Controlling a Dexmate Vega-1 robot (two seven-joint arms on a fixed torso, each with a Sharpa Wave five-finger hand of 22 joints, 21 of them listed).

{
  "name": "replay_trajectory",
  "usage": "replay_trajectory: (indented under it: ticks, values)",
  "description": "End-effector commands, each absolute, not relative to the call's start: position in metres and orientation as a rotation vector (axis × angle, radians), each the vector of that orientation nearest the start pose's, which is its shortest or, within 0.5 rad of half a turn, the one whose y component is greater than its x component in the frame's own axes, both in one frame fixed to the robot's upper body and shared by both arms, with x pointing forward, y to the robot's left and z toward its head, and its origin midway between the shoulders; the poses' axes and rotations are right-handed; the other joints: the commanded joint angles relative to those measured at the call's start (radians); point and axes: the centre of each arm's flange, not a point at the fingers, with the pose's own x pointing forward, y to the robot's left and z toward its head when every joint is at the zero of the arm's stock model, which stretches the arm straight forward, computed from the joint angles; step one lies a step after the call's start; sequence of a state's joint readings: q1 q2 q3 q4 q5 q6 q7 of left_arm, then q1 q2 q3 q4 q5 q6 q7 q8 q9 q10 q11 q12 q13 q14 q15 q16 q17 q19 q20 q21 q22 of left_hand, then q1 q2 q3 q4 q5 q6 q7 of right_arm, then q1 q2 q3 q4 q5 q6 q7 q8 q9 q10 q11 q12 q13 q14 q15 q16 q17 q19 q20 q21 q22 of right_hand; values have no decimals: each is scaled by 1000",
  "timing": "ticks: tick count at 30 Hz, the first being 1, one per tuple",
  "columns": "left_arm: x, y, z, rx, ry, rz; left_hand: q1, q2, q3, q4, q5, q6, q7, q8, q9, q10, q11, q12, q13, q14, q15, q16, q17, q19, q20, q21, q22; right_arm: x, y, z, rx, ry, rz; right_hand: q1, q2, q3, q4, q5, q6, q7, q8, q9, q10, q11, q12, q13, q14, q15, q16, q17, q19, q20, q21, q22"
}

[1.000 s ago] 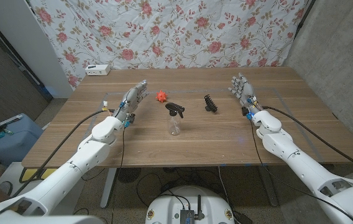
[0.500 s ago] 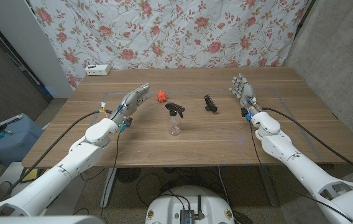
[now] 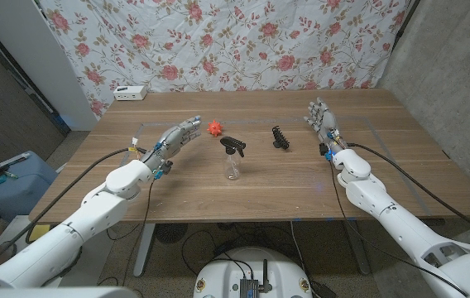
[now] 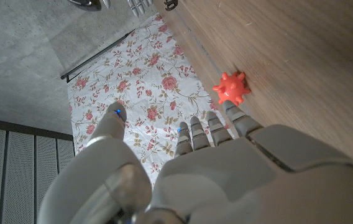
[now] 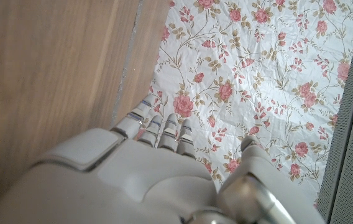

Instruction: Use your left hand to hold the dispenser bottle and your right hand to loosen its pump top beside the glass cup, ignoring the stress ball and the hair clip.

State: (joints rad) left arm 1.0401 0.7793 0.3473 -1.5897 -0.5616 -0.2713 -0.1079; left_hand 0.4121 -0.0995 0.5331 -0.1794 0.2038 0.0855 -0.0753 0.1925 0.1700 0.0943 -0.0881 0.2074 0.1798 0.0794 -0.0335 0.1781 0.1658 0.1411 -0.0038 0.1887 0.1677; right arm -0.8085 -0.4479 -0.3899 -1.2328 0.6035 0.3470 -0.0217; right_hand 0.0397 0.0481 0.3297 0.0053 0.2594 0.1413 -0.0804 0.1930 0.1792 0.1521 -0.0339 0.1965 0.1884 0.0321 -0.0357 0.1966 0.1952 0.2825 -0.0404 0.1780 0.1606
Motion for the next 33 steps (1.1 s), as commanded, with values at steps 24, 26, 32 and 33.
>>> replay_trajectory:
  ticks: [24, 26, 32, 33]
  values:
    - [585, 303, -66, 460, -535, -480, 247, -82, -49, -5, 63, 39, 10, 4, 5, 62, -2, -3, 0, 80, -69, 2, 0, 3, 49, -7, 0, 663, -259, -25, 30, -621, 134, 3, 6, 7, 3, 4, 1, 4, 1, 2, 4, -4, 3, 2, 9, -31, 6, 3, 4, -56, 8, 5]
    - [587, 300, -67, 478, -533, -488, 263, -85, -55, -5, 71, 36, 16, 2, 5, 60, 4, -5, 0, 79, -63, 1, 0, 0, 54, -8, 0, 663, -259, -26, 28, -619, 134, 3, 6, 6, 3, 4, 1, 4, 0, 2, 5, -4, 3, 2, 10, -31, 6, 3, 4, -56, 8, 5]
    - [590, 293, -67, 537, -526, -527, 294, -89, -67, -6, 87, 29, 26, 0, 6, 55, 11, -8, 0, 78, -57, 0, 0, -12, 60, -10, 0, 663, -259, -29, 28, -614, 125, 3, 7, 6, 3, 4, 2, 5, 1, 2, 5, -4, 3, 2, 11, -30, 6, 3, 5, -55, 8, 5]
    - [590, 292, -66, 545, -526, -533, 298, -90, -69, -7, 89, 28, 27, -1, 6, 53, 12, -9, 1, 77, -57, -1, 0, -13, 59, -11, 0, 663, -259, -30, 28, -614, 124, 3, 7, 6, 3, 4, 2, 5, 0, 2, 5, -4, 3, 2, 10, -30, 6, 3, 5, -55, 8, 5]
